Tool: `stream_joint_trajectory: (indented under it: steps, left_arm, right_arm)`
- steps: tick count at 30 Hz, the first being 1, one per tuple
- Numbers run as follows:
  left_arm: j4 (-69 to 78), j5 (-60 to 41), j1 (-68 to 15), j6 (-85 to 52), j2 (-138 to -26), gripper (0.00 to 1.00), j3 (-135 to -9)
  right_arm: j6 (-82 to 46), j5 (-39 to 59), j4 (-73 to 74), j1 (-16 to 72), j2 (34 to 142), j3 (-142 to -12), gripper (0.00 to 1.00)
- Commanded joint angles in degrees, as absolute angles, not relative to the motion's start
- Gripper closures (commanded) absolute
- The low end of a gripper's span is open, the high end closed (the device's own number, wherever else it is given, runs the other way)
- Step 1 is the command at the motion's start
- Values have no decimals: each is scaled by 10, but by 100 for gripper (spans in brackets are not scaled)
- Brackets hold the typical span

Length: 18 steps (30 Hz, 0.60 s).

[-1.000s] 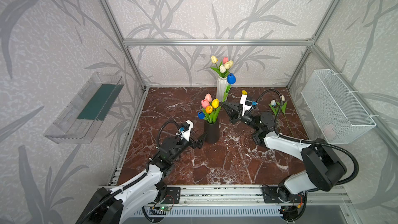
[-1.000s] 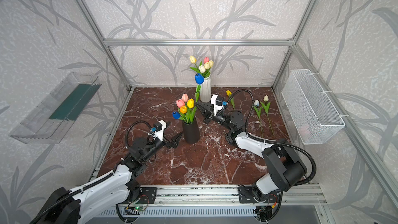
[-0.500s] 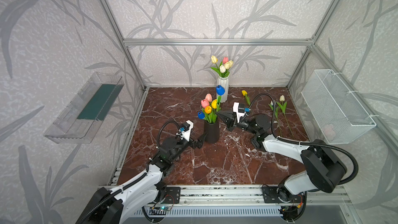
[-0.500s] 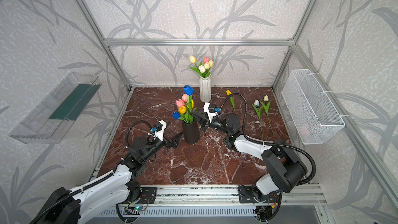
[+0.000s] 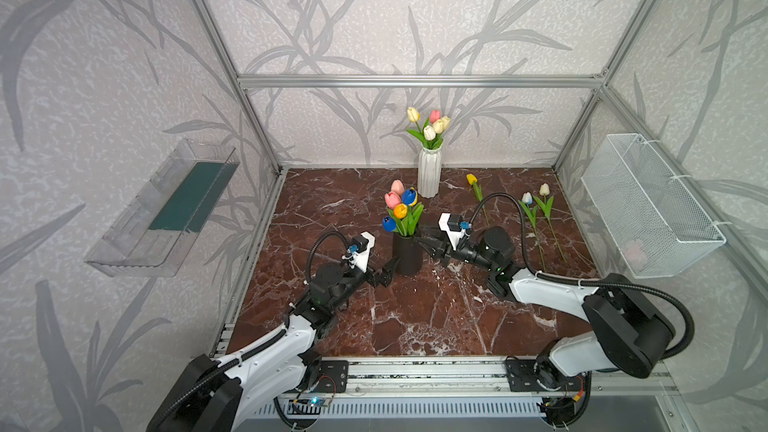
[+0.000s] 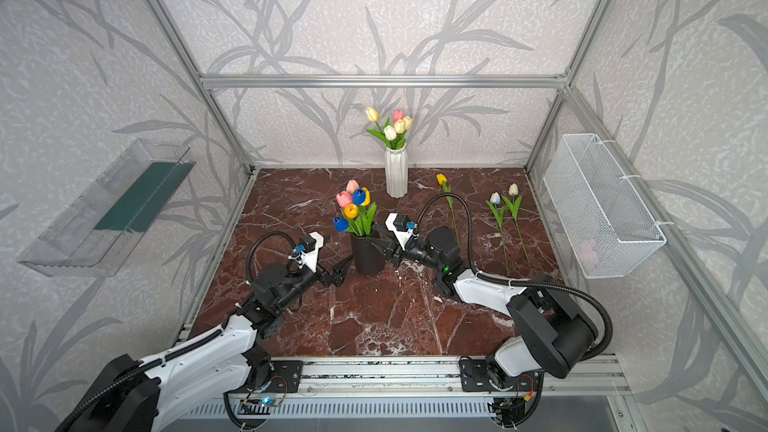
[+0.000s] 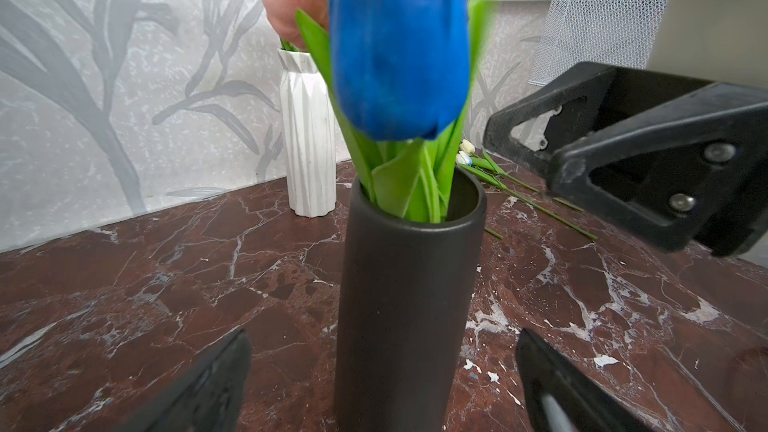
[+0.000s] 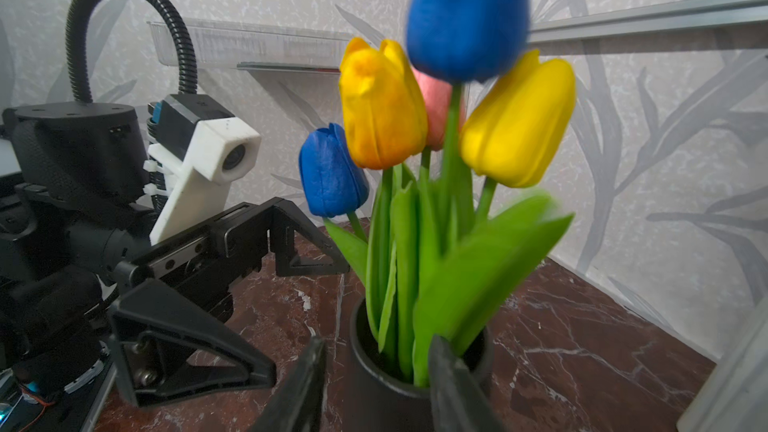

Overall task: Arrange the flowers into the vase
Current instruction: 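Lower the blue tulip into the black vase and open the right gripper, then move the right gripper to the yellow tulip and grasp its stem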

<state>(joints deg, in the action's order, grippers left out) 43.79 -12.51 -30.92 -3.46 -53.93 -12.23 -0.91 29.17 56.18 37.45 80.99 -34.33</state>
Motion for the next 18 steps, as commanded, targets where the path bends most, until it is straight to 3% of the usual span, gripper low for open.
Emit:
stream_joint_trajectory:
  steps: [1,5,9,18]
  left_arm:
    - [457,-130,-310,-29,-541,1,-134]
    - [457,-130,-310,-25,-543,1,-136]
    - [463,-134,-310,-24,-546,1,-134]
    - [478,-150,-310,-24,-556,0,-131]
  right_arm:
    - [22,259,497,377,741,-354,52]
    - [27,180,460,369,682,-343,48]
    - [-18,143,404,289,674,-351,46]
    - [-86,30,-67,109,897,-620,47]
